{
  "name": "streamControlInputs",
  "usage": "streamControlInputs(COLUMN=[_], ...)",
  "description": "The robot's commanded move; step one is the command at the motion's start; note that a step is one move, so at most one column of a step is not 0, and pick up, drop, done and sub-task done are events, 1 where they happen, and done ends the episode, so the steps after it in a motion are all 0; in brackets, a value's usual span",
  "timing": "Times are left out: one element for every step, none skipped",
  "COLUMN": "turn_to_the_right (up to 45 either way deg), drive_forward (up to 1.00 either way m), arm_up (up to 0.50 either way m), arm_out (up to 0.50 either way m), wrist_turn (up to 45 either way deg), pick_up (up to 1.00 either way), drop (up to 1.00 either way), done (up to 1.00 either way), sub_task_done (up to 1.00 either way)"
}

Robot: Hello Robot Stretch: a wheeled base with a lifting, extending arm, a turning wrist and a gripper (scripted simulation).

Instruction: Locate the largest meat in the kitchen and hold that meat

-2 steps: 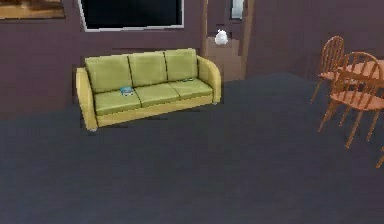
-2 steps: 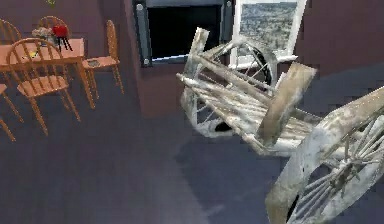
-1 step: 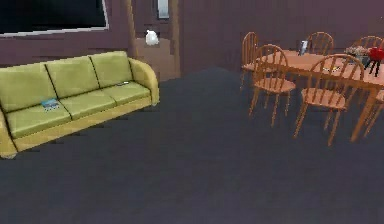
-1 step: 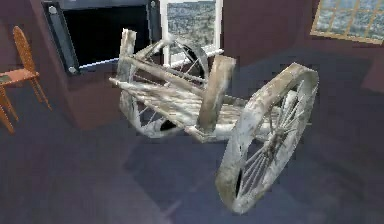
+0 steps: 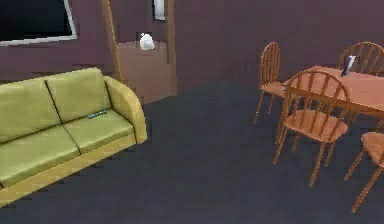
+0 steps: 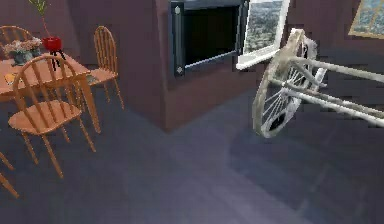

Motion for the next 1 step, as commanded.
streamControlInputs(turn_to_the_right=[0.0], drive_forward=[1.00], arm_up=[0.00], arm_out=[0.00], wrist_turn=[0.0], pick_up=[0.00], drop=[0.00], done=[0.00], sub_task_done=[0.00])
